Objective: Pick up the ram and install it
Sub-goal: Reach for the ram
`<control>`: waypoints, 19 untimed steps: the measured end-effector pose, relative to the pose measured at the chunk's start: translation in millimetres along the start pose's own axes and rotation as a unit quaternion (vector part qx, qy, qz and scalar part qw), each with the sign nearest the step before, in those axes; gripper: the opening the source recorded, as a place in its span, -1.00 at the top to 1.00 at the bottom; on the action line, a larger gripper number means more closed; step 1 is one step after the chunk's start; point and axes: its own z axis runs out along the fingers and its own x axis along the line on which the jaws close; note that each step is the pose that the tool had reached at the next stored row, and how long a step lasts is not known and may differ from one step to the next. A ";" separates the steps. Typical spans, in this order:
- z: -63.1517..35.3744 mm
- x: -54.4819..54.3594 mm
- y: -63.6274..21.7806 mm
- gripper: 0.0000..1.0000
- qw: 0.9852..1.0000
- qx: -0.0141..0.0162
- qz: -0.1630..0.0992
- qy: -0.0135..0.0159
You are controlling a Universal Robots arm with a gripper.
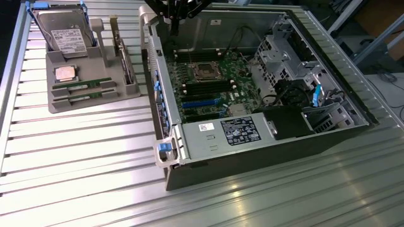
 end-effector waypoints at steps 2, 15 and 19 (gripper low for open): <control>0.0 1.6 -0.1 0.79 1.000 0.000 0.000 0.000; -0.1 14.5 -1.1 0.79 1.000 0.000 0.000 0.000; -0.2 19.9 -1.5 0.79 1.000 0.000 0.000 0.000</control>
